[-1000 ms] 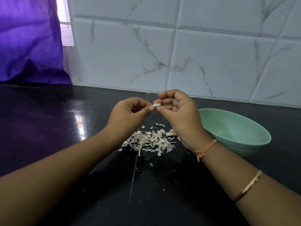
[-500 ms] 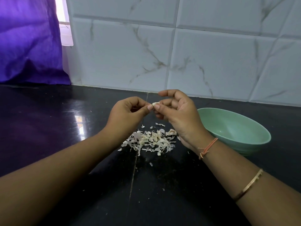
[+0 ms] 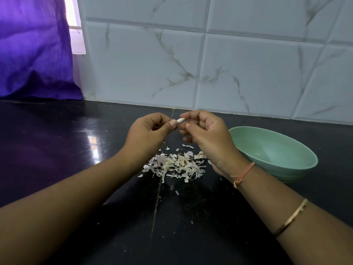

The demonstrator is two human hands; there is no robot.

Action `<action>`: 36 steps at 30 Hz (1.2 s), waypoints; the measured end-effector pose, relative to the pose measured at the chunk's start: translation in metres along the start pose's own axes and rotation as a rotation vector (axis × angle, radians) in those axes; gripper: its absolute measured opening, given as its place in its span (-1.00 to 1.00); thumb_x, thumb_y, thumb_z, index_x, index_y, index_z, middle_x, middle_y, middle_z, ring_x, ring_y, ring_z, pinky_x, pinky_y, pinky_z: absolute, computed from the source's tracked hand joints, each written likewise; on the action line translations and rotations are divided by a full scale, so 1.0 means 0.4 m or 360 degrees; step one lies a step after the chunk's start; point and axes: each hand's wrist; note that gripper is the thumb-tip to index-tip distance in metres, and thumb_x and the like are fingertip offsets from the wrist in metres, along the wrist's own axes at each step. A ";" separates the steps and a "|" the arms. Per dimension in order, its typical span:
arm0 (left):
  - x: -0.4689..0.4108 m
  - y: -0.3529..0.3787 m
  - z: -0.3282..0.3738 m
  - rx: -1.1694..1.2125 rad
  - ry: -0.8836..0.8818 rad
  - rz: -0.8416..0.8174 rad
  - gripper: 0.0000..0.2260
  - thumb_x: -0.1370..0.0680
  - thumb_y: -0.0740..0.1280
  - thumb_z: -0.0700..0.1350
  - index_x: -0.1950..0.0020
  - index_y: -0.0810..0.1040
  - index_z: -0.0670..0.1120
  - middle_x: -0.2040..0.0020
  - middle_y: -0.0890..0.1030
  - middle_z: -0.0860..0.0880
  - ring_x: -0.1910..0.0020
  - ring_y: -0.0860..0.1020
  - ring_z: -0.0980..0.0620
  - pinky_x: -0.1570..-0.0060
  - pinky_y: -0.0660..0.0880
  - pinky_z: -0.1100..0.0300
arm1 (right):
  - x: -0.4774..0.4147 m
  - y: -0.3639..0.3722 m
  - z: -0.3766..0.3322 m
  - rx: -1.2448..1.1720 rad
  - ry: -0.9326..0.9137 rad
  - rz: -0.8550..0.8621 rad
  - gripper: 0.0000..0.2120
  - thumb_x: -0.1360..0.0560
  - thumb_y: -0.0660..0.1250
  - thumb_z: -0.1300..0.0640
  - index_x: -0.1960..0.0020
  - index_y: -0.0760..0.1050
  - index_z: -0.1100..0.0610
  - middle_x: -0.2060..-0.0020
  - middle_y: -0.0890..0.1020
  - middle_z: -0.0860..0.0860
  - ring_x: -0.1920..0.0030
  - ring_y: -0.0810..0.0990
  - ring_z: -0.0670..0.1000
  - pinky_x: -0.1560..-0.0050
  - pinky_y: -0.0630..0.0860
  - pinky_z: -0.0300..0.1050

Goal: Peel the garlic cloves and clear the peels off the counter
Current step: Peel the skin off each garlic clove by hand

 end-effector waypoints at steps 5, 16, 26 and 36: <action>0.003 0.000 0.003 -0.0035 0.0032 0.0015 -0.86 -0.47 0.40 -0.10 0.30 0.57 0.01 0.31 0.56 -0.07 0.31 0.43 0.06 0.21 0.42 0.13 | 0.004 0.000 0.002 -0.0055 0.0063 -0.0005 -0.90 -0.48 0.37 0.17 0.22 0.58 0.09 0.35 0.60 -0.03 0.30 0.55 -0.14 0.23 0.55 -0.22; 0.009 0.005 0.013 -0.0266 0.0219 0.0087 -0.84 -0.45 0.42 -0.13 0.29 0.54 0.06 0.24 0.60 0.12 0.23 0.54 0.25 0.18 0.47 0.34 | 0.002 0.003 -0.004 0.0140 0.0105 0.0111 -0.79 -0.49 0.36 0.10 0.26 0.55 0.20 0.52 0.50 -0.09 0.50 0.44 -0.20 0.40 0.42 -0.34; 0.001 -0.009 0.013 -0.0431 0.0256 0.0242 -0.82 -0.43 0.44 -0.10 0.29 0.53 0.14 0.25 0.56 0.17 0.25 0.49 0.40 0.31 0.39 0.51 | -0.005 -0.008 -0.010 -0.0131 0.0249 0.0224 -0.70 -0.50 0.33 0.15 0.40 0.44 0.12 0.57 0.45 -0.10 0.52 0.38 -0.13 0.41 0.38 -0.23; 0.002 -0.011 0.013 -0.0359 0.0258 0.0223 -0.84 -0.41 0.46 -0.12 0.28 0.55 0.12 0.23 0.60 0.14 0.23 0.52 0.37 0.27 0.44 0.46 | 0.003 0.003 0.000 0.0189 0.0101 0.0153 -0.85 -0.54 0.25 0.22 0.17 0.54 0.11 0.25 0.67 0.07 0.21 0.67 0.02 0.13 0.57 -0.11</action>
Point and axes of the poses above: each hand's wrist, its own x-axis away from the middle knuckle, its own y-axis out of the palm, z = x × y
